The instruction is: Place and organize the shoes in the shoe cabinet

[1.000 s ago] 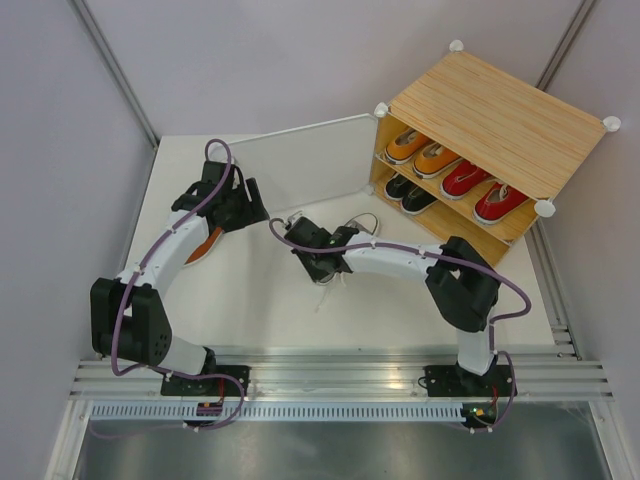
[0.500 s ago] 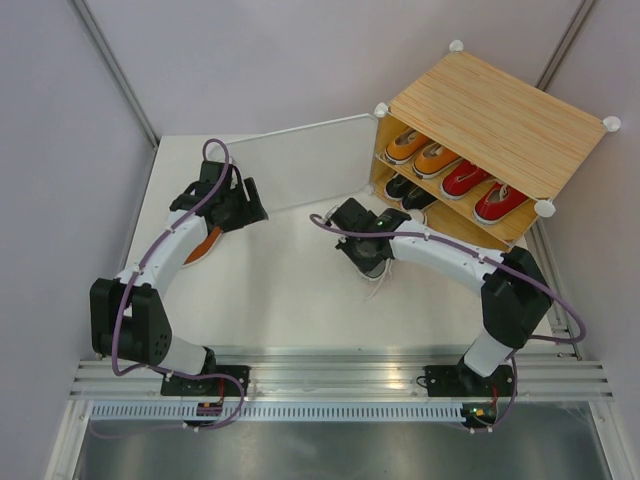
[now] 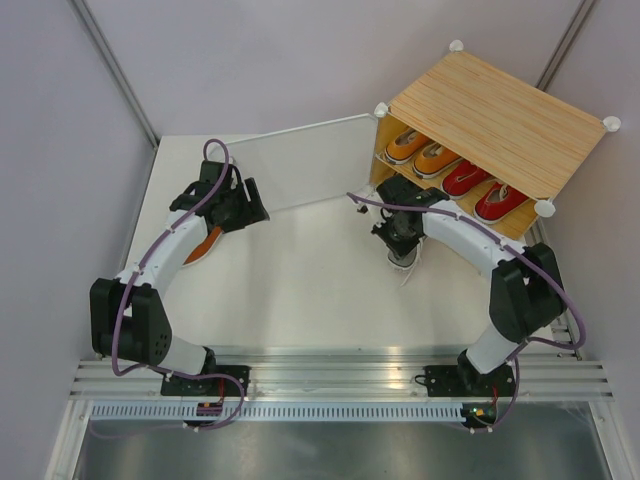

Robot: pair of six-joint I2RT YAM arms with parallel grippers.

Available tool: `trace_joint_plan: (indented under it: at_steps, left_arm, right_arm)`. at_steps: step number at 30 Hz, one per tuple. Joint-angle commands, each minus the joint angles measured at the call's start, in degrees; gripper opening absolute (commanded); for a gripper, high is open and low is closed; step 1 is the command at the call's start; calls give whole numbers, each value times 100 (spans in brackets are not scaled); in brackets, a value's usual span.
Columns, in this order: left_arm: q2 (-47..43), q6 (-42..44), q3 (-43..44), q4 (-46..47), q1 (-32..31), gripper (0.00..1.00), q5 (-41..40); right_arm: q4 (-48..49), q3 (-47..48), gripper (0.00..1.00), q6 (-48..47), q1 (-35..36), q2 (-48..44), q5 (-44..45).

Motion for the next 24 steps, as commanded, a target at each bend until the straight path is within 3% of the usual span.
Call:
trace_joint_plan:
  at_steps: [1, 13, 24]
  left_arm:
    - [-67, 167, -21, 15, 41, 74, 83]
    - [-102, 176, -4, -2, 50, 74, 127]
    - [-120, 158, -21, -11, 59, 74, 153]
  right_arm:
    - [225, 263, 1, -464, -400, -10, 445]
    - [-118, 290, 0, -244, -409, -678, -144]
    - [304, 78, 1, -595, -707, -477, 584]
